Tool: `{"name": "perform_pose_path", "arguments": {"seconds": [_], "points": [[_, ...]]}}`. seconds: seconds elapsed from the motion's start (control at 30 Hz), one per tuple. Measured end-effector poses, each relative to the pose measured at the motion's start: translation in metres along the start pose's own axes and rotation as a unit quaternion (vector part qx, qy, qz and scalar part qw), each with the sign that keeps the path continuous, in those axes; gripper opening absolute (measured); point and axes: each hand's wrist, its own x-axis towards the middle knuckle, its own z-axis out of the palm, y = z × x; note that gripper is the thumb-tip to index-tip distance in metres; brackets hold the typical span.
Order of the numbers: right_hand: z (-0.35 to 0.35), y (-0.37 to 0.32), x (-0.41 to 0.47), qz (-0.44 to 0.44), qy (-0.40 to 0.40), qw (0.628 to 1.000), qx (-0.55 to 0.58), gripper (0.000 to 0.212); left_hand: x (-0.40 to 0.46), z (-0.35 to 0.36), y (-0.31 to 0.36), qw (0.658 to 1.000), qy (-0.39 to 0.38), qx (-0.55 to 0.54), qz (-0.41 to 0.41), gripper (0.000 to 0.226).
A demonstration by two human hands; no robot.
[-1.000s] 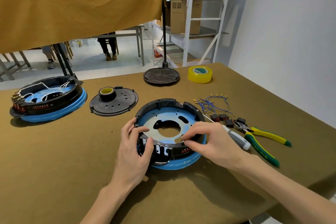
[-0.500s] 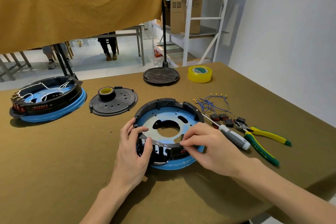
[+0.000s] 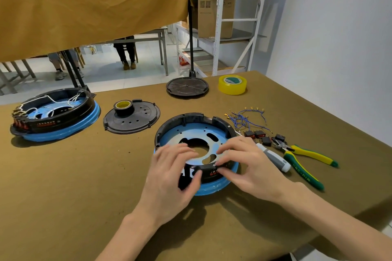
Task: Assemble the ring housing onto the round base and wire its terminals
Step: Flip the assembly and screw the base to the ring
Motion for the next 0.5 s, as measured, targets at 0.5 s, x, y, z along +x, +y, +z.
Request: {"name": "perform_pose_path", "arguments": {"seconds": [0.5], "points": [[-0.009,0.007,0.015,0.579,0.034,0.689,0.434,0.051,0.0,0.02,0.01,0.997,-0.064,0.036,0.04,0.037]]}}
